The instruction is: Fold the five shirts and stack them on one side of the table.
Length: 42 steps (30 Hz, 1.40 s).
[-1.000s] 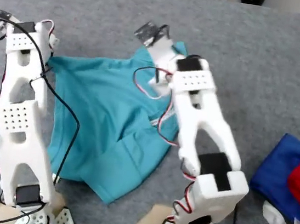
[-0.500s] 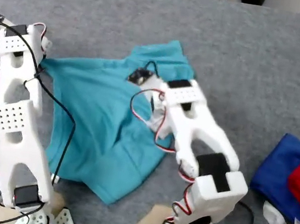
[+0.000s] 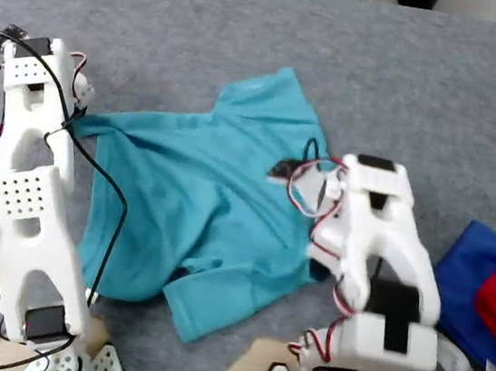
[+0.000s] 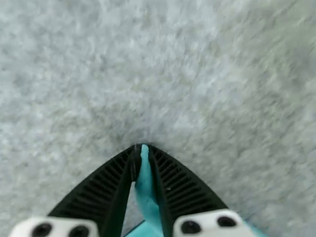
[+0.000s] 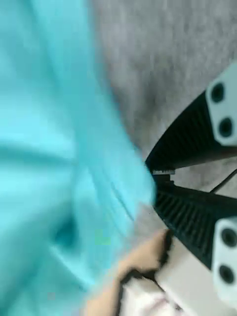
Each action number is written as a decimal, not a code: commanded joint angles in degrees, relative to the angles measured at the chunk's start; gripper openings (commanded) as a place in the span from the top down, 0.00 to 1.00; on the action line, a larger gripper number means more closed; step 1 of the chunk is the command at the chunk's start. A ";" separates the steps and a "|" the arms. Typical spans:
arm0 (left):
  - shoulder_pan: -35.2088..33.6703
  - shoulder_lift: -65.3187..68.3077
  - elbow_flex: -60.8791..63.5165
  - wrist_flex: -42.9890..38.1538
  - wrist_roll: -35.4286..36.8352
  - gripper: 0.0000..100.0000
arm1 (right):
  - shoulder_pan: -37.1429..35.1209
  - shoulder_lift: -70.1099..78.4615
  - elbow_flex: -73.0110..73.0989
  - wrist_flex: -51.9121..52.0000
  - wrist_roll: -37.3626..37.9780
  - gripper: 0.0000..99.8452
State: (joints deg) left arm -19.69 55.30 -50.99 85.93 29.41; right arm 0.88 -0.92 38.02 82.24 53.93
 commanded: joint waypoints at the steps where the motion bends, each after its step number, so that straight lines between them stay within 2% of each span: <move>1: -0.70 -1.45 -1.58 3.43 -2.29 0.98 | 0.40 -9.80 3.65 3.78 4.22 0.99; 6: -0.09 -0.92 -0.62 5.63 -3.34 0.98 | 1.45 -17.36 -3.56 5.98 4.13 0.99; 11: 0.53 -1.45 5.19 0.88 -3.08 0.98 | -0.40 -13.32 -24.40 -1.41 -6.86 0.99; 18: 0.44 -1.45 5.54 0.26 -3.25 0.98 | -8.66 13.14 -50.68 -9.76 -15.30 0.99; 24: 0.26 -1.45 5.54 0.26 -3.34 0.98 | -10.42 41.63 -80.13 -17.93 -22.33 0.99; 28: 0.26 -1.45 5.54 0.35 -3.34 0.98 | -11.91 57.98 -100.97 -9.41 -26.90 0.99; 32: 0.18 -1.45 6.07 0.70 -3.34 0.98 | -13.14 71.16 -118.29 2.37 -26.90 0.99; 36: -1.14 -1.10 6.15 5.54 -4.40 0.98 | -13.41 80.31 -132.00 13.63 -26.81 0.99; 39: -2.99 -0.92 7.82 8.88 -7.21 0.98 | -12.97 81.89 -133.41 19.34 -26.29 0.99; 42: -4.13 -1.54 13.45 8.88 -9.93 0.98 | -11.91 80.31 -130.24 20.13 -25.49 0.99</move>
State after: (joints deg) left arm -21.63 53.80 -42.90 92.44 21.85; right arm -11.69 80.57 -92.00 100.44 27.91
